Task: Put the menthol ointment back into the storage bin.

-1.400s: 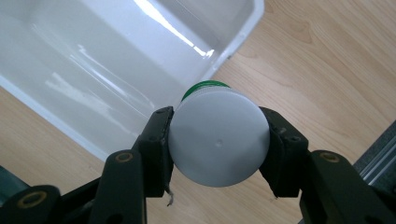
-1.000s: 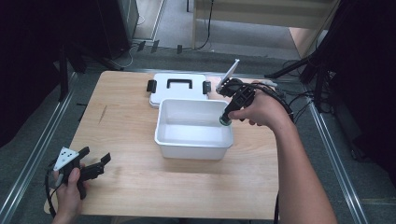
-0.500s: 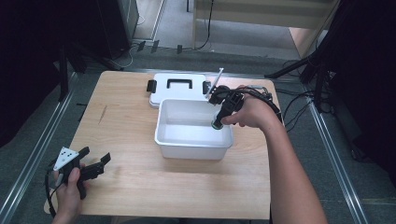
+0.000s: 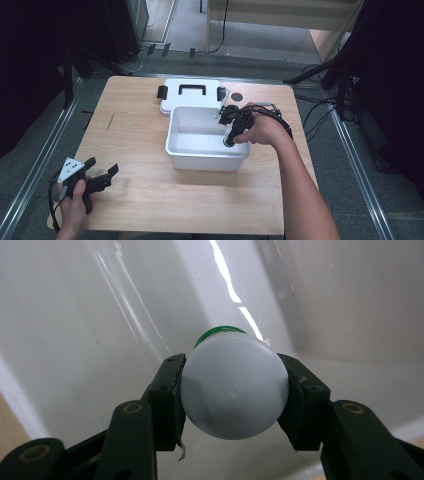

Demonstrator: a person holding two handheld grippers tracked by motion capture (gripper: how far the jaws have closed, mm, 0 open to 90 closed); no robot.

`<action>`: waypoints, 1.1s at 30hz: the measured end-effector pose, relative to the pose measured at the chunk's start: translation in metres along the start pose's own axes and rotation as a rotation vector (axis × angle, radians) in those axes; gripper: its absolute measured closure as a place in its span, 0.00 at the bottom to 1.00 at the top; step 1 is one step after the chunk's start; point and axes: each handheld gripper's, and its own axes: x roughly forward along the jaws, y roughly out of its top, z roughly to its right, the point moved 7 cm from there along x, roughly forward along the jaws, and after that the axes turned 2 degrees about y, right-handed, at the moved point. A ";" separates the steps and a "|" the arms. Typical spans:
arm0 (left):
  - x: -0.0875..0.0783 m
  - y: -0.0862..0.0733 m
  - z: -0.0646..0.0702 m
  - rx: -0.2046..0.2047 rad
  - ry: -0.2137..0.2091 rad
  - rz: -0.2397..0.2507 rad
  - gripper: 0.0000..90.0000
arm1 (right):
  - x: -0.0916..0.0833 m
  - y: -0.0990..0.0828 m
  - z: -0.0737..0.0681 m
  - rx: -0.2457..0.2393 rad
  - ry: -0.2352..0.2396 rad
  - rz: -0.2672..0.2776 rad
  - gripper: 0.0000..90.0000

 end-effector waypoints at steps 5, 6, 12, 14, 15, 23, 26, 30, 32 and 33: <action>0.000 0.000 0.000 0.000 -0.001 -0.001 0.10 | 0.017 -0.001 -0.002 -0.020 0.002 -0.023 0.57; 0.000 0.000 0.000 0.000 -0.001 -0.001 0.10 | 0.017 -0.001 -0.002 -0.020 0.002 -0.023 0.57; 0.000 0.000 0.000 0.000 -0.001 -0.001 0.10 | 0.028 0.000 -0.003 -0.027 -0.005 -0.044 0.57; 0.000 0.000 0.000 0.001 -0.001 -0.001 0.10 | 0.032 0.000 -0.003 -0.032 -0.012 -0.053 0.57; 0.000 0.000 0.000 0.001 -0.001 -0.001 0.10 | 0.032 0.000 -0.003 -0.034 -0.021 -0.063 0.57; 0.000 0.000 0.000 0.001 -0.001 -0.001 0.10 | 0.033 0.000 -0.003 -0.056 -0.055 -0.079 0.57; 0.000 0.000 0.000 0.002 0.000 -0.001 0.10 | 0.036 -0.002 -0.003 -0.087 -0.098 -0.119 0.57; 0.000 0.000 0.000 0.001 0.000 -0.002 0.10 | 0.038 -0.003 -0.003 -0.120 -0.131 -0.145 0.57; 0.000 0.000 0.000 0.002 0.000 -0.002 0.10 | 0.038 -0.003 -0.004 -0.132 -0.144 -0.159 0.57; 0.000 0.000 0.000 0.001 0.000 -0.002 0.10 | 0.038 -0.004 -0.005 -0.133 -0.153 -0.169 0.57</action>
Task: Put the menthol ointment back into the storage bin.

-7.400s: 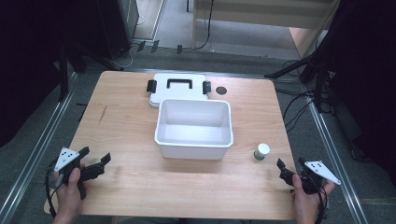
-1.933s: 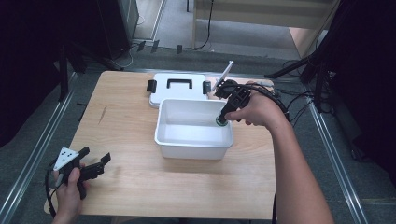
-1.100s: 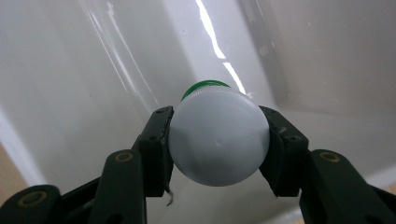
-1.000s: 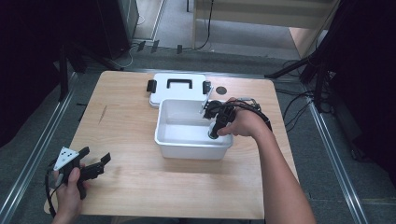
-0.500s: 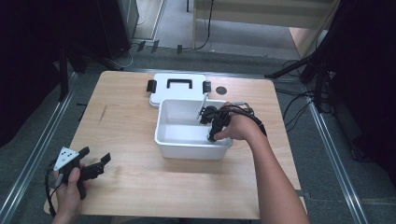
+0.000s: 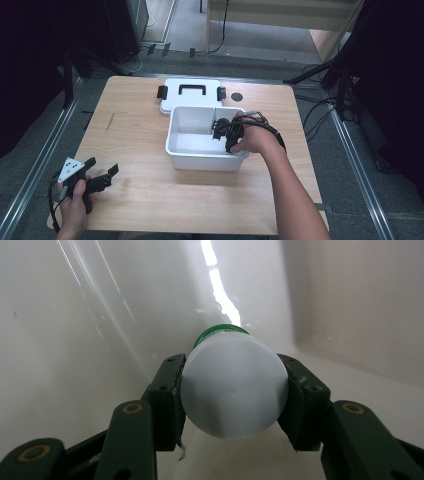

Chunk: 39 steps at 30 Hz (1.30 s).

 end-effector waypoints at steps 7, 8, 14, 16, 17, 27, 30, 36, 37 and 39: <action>0.000 0.000 0.000 0.000 0.000 0.000 0.10 | 0.003 -0.001 -0.001 -0.044 -0.041 -0.032 0.57; 0.000 0.000 0.000 0.000 -0.001 0.000 0.10 | 0.003 -0.001 -0.001 -0.048 -0.045 -0.036 0.56; 0.000 0.000 0.000 -0.001 -0.001 -0.001 0.10 | 0.004 -0.001 -0.002 -0.070 -0.066 -0.054 0.59; 0.000 0.000 0.000 -0.001 -0.001 -0.001 0.10 | 0.004 -0.001 -0.001 -0.072 -0.068 -0.049 0.60; 0.000 0.000 0.000 -0.002 -0.001 -0.001 0.10 | 0.003 -0.001 -0.001 -0.069 -0.067 -0.049 0.61; 0.000 0.000 0.000 0.000 -0.001 -0.002 0.10 | 0.001 -0.002 -0.002 -0.061 -0.035 -0.015 0.57; 0.000 0.000 0.000 -0.002 -0.001 -0.002 0.10 | -0.004 -0.002 -0.002 -0.045 -0.026 0.016 0.54; 0.000 0.000 0.000 -0.002 -0.001 -0.001 0.10 | -0.025 -0.001 0.000 0.021 -0.003 0.109 0.49; 0.000 0.000 0.000 -0.001 0.000 -0.002 0.10 | -0.028 -0.002 0.000 0.031 0.003 0.121 0.48; 0.000 0.000 0.000 -0.001 0.000 -0.002 0.10 | -0.035 -0.002 0.000 0.044 0.015 0.148 0.47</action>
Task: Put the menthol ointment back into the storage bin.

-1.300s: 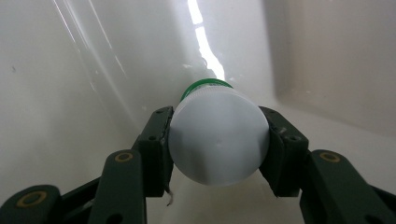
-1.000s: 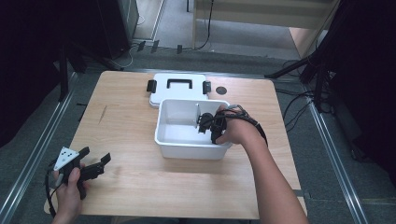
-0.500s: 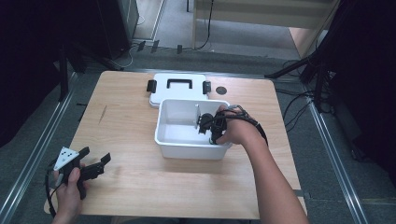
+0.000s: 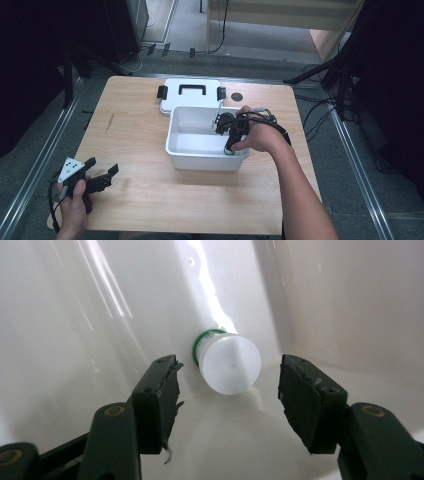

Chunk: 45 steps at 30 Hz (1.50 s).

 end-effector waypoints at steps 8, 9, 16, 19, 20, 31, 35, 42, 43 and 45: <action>0.000 0.000 0.000 -0.002 0.000 0.002 0.10 | -0.025 -0.005 0.001 0.102 0.023 0.082 0.28; 0.000 0.000 0.000 -0.002 0.001 0.003 0.10 | -0.029 -0.005 0.001 0.114 0.022 0.093 0.27; 0.000 0.000 0.000 0.002 0.002 0.003 0.10 | -0.053 -0.011 0.003 0.225 -0.038 0.166 0.16; 0.000 0.000 0.000 0.000 0.002 0.003 0.10 | -0.059 -0.018 0.003 0.253 -0.012 0.198 0.05; 0.000 0.000 0.000 -0.001 0.002 0.004 0.10 | -0.060 -0.020 0.002 0.267 -0.006 0.210 0.00; 0.000 0.000 0.000 0.002 0.005 -0.001 0.10 | -0.062 -0.050 0.013 0.418 -0.054 0.331 0.00; 0.000 0.000 0.000 0.000 0.005 0.001 0.10 | -0.061 -0.064 0.015 0.454 -0.064 0.364 0.00; 0.000 0.000 0.000 -0.001 0.005 0.001 0.10 | -0.054 -0.090 0.017 0.514 -0.071 0.409 0.00; 0.000 0.000 0.000 -0.001 0.006 0.001 0.10 | -0.053 -0.093 0.017 0.523 -0.072 0.409 0.00; 0.000 0.000 0.000 -0.002 0.006 0.001 0.10 | -0.051 -0.101 0.017 0.547 -0.080 0.421 0.00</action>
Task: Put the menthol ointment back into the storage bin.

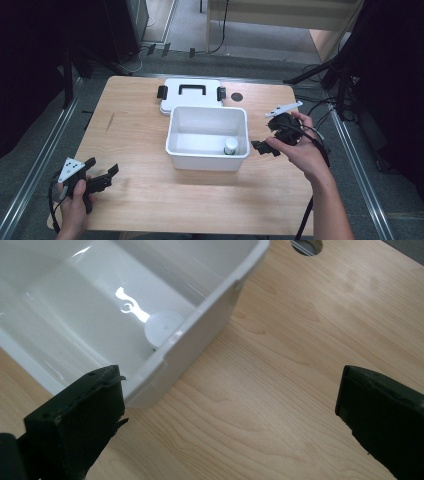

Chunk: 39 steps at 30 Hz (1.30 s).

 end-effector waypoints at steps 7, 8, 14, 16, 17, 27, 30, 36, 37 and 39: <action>0.000 0.000 0.000 -0.001 0.001 0.001 0.10 | 0.002 -0.025 0.015 0.053 -0.019 0.052 0.00; 0.000 0.000 0.000 -0.001 0.001 0.002 0.10 | 0.002 -0.030 0.016 0.068 -0.023 0.056 0.00; 0.000 0.000 0.000 -0.001 0.000 0.002 0.10 | 0.005 -0.057 0.027 0.123 -0.035 0.120 0.00; 0.000 0.000 0.000 0.000 0.000 -0.001 0.10 | 0.007 -0.066 0.030 0.138 -0.041 0.134 0.00; 0.000 0.000 0.000 -0.001 0.000 0.001 0.10 | 0.008 -0.072 0.031 0.153 -0.044 0.139 0.00; -0.001 0.000 0.000 -0.002 0.000 0.003 0.10 | 0.018 -0.133 0.052 0.261 -0.095 0.237 0.00; -0.001 0.000 0.000 -0.001 0.000 0.003 0.10 | 0.019 -0.149 0.056 0.285 -0.108 0.268 0.00; -0.001 0.000 0.000 -0.005 -0.003 0.007 0.10 | 0.021 -0.185 0.055 0.309 -0.132 0.300 0.00; -0.001 0.000 0.000 -0.002 -0.002 0.005 0.10 | 0.022 -0.193 0.054 0.308 -0.137 0.293 0.00; -0.001 0.000 0.000 0.001 -0.001 0.005 0.10 | 0.021 -0.202 0.052 0.325 -0.141 0.310 0.00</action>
